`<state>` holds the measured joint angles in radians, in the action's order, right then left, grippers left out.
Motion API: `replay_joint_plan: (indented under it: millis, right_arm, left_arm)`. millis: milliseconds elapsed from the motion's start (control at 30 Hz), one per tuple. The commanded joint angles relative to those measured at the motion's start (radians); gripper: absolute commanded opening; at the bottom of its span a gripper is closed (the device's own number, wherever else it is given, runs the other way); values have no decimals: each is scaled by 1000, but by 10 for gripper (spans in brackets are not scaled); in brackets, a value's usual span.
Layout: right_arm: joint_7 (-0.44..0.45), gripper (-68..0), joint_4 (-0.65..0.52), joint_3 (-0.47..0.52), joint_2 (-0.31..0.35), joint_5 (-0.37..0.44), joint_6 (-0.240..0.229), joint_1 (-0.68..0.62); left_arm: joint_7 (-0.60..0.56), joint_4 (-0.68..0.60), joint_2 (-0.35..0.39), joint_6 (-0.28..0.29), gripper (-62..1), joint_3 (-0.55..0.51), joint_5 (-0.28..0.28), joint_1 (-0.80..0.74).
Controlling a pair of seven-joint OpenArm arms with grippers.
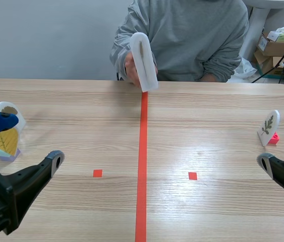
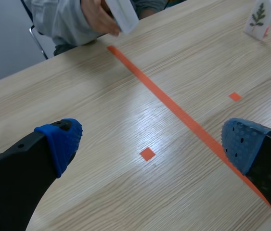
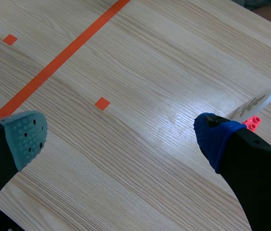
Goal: Do the leaf sorting experiment
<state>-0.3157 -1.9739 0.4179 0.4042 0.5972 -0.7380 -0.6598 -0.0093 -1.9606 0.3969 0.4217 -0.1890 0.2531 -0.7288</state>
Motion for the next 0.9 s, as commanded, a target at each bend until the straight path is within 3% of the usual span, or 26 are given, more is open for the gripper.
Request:
replay_joint_plan:
  millis: [0,100,867]
  right_arm:
    - [7,-43,1,8,0,8,-8,9]
    - [8,-43,1,8,0,8,-8,9]
    - [8,-43,1,8,0,8,-8,9]
  left_arm:
    - [13,-10,6,1,13,6,6,5]
    - [27,-23,24,27,13,10,44,-14]
    - [35,-23,45,27,13,11,43,-18]
